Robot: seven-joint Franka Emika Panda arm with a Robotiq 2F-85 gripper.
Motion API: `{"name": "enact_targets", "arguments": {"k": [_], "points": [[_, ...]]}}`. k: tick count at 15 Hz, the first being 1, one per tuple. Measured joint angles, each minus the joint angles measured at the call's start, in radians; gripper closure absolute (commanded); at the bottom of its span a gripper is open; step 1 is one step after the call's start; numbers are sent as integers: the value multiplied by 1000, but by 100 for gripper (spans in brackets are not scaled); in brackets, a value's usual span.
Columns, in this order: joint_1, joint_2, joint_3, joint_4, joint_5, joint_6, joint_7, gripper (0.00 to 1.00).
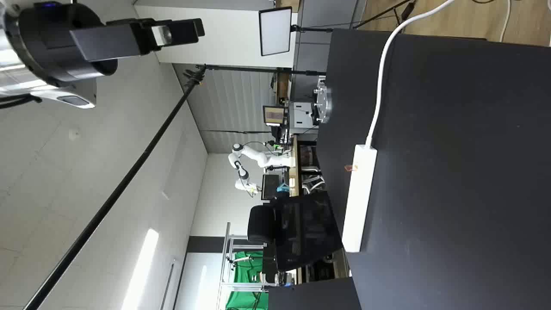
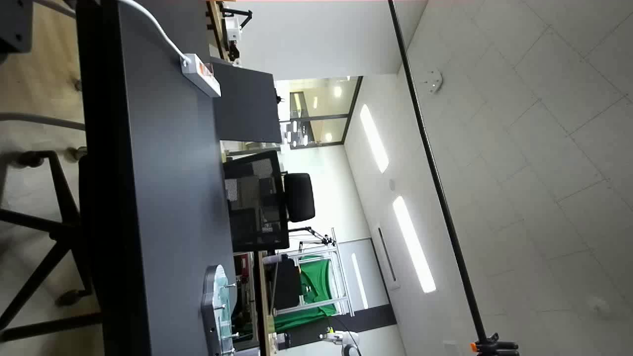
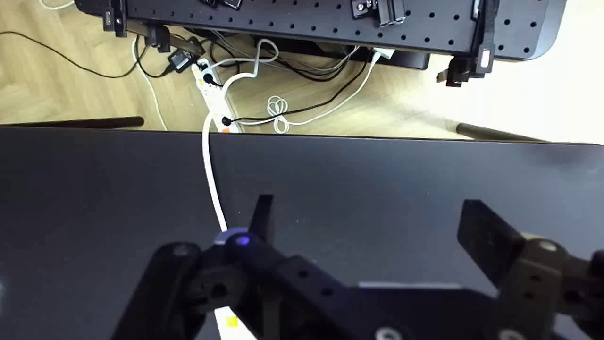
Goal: Turn on the adapter
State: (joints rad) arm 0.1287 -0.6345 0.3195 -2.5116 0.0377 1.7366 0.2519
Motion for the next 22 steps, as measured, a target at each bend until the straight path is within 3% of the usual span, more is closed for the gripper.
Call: {"name": "enact_targets", "arguments": {"k": [18,22], "points": [[1,1,-1,0,-1,0,0,0],[-12,-15,-37,-36,-137,71,-24,0]]}}
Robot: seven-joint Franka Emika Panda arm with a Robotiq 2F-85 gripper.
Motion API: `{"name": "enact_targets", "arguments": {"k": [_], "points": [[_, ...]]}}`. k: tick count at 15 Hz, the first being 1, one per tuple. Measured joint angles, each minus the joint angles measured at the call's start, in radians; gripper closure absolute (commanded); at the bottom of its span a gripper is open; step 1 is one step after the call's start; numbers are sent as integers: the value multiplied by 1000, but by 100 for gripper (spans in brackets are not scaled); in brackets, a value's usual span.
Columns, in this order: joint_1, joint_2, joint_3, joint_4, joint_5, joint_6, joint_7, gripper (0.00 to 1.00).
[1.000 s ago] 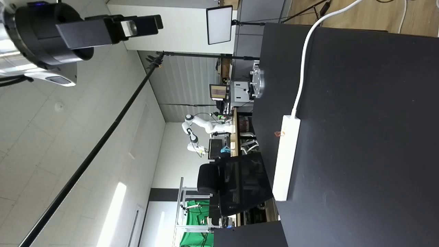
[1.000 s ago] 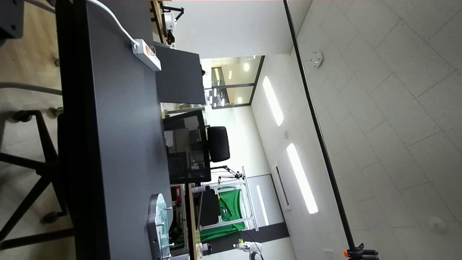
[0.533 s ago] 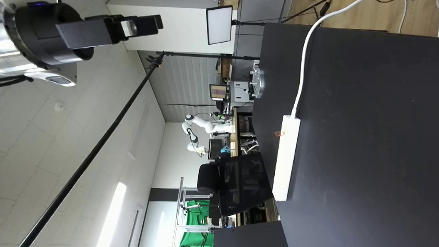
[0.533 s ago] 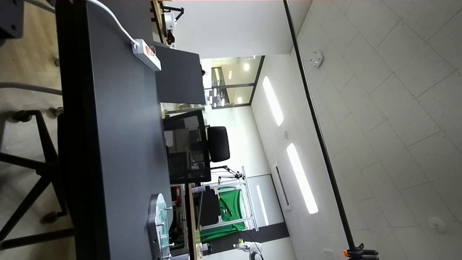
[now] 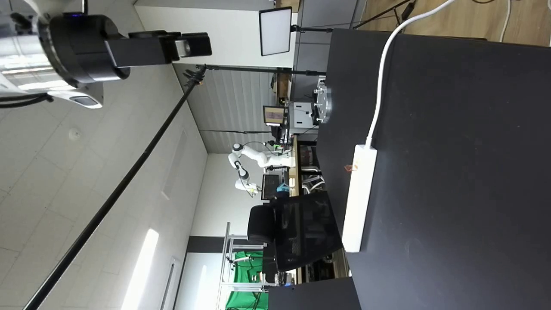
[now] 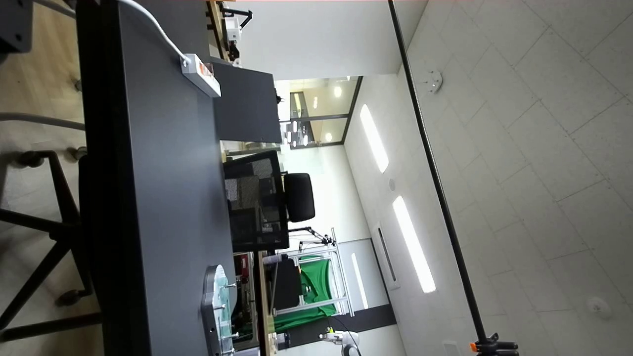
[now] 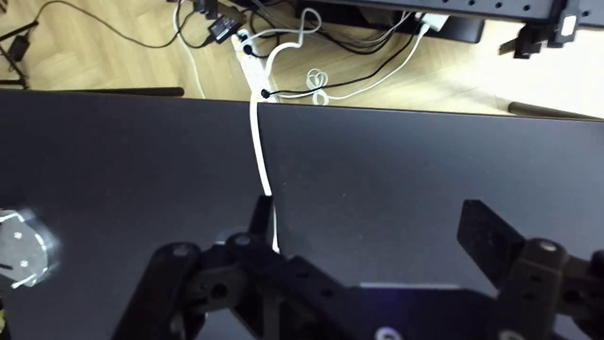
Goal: Turn on the adapter
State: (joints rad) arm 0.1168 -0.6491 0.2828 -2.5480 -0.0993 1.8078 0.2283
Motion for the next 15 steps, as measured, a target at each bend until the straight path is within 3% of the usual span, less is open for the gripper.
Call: {"name": "enact_targets", "arguments": {"k": [5,6,8,11,15], "points": [[-129,-15,-171,-65,-300,151,-133,0],[-168,-7,-212,-65,-350,187,-155,19],[-242,23,-288,-59,-416,255,-191,34],[-293,105,-393,-31,-401,325,-286,55],[-265,243,-509,60,-196,368,-533,81]]}}
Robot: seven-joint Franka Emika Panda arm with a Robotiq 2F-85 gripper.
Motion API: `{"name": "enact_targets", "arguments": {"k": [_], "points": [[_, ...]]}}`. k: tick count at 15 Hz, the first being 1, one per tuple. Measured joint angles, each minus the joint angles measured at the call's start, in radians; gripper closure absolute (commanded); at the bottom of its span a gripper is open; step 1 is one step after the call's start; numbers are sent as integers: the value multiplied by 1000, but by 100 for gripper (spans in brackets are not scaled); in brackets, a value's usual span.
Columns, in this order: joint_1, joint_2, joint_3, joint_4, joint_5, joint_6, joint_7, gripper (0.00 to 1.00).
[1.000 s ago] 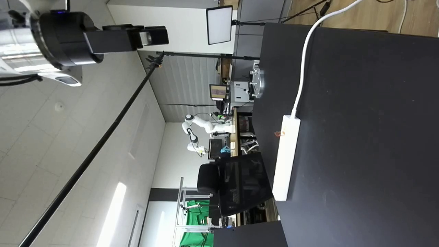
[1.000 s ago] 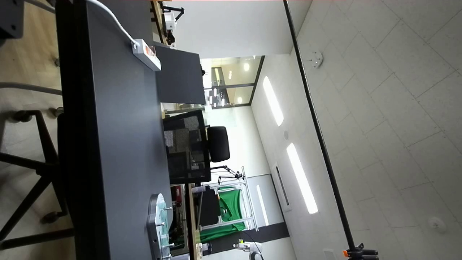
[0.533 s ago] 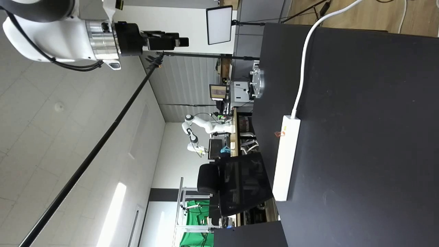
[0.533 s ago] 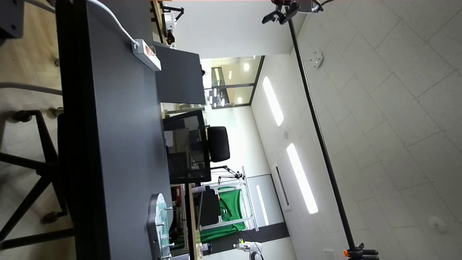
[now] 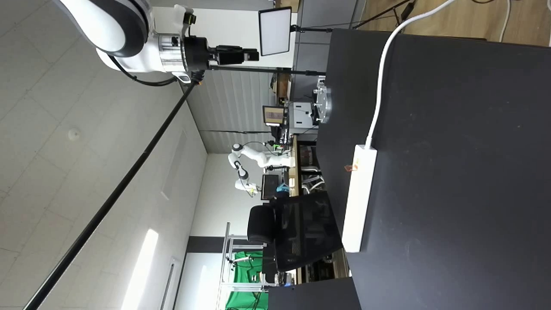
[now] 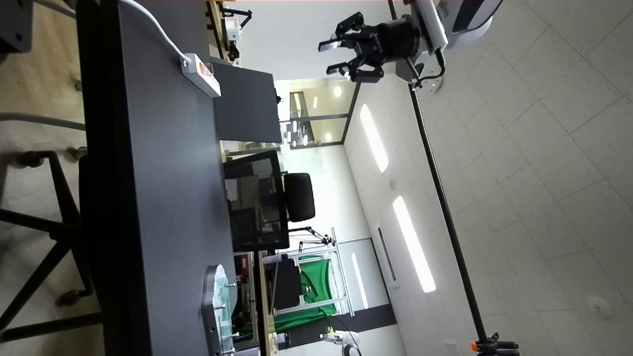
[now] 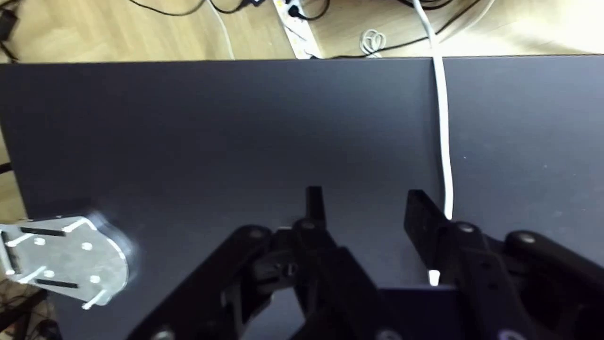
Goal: Turn on the adapter
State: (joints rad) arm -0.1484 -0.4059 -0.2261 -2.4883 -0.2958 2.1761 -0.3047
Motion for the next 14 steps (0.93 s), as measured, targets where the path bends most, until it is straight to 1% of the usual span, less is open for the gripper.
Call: {"name": "enact_targets", "arguments": {"k": [1,2,3,4,5,7,14], "points": [[12,34,-20,31,62,-1,-59,89],[22,70,-33,67,122,-14,-102,70],[27,105,-38,103,165,-41,-125,77],[30,138,-40,137,190,-66,-136,85],[33,164,-40,161,202,-77,-142,89],[36,190,-40,181,205,-85,-143,89],[36,192,-42,185,211,-90,-146,89]]}}
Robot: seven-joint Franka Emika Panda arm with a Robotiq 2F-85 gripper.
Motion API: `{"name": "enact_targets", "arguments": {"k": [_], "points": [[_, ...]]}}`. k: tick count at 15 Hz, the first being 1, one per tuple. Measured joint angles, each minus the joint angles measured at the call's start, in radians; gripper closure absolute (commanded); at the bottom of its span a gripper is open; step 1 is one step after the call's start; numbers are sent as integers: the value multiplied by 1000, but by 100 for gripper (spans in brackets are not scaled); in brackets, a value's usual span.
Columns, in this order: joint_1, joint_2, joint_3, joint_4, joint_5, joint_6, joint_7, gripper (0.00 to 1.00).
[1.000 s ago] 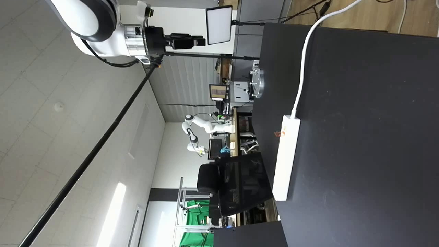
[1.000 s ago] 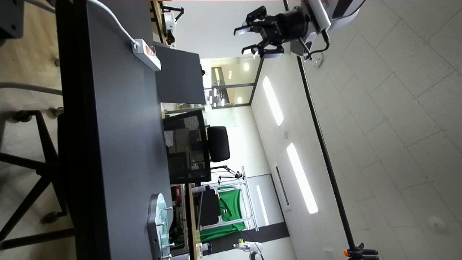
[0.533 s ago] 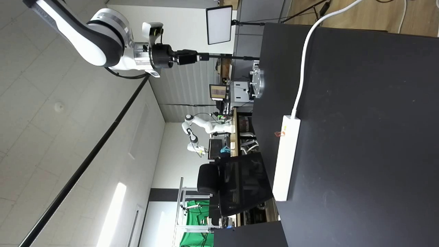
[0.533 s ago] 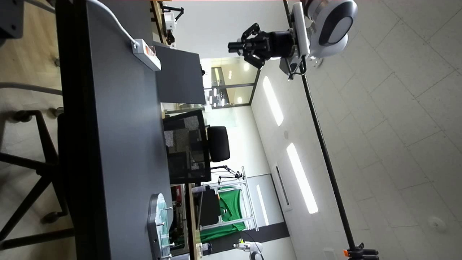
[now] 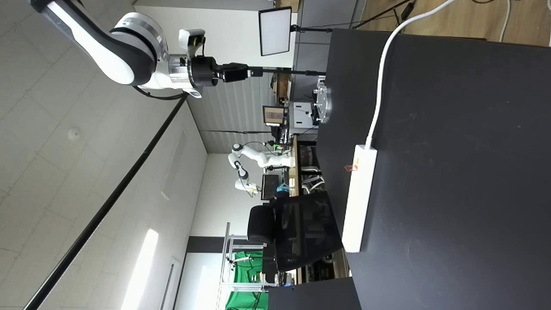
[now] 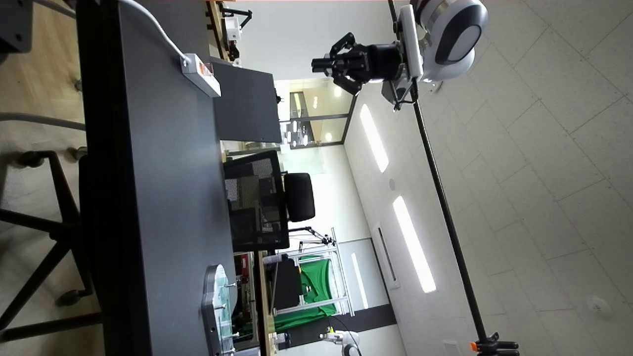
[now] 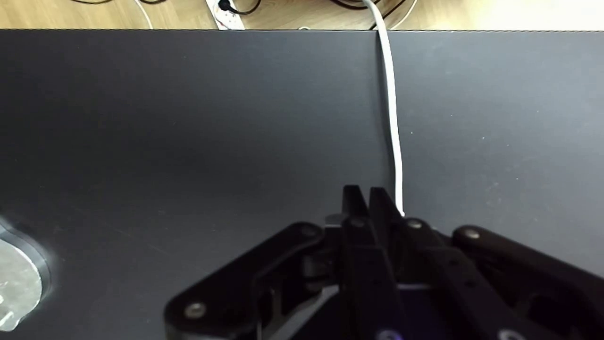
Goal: Turn on the adapter
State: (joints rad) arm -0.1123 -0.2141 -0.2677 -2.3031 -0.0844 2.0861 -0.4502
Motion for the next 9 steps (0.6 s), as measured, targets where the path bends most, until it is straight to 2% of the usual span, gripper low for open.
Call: {"name": "enact_targets", "arguments": {"k": [3,4,6,9], "points": [[0,0,0,0,2,0,-1,89],[0,0,0,0,2,0,-1,97],[-1,0,1,-1,2,0,-2,100],[2,22,14,-2,44,91,-4,100]]}}
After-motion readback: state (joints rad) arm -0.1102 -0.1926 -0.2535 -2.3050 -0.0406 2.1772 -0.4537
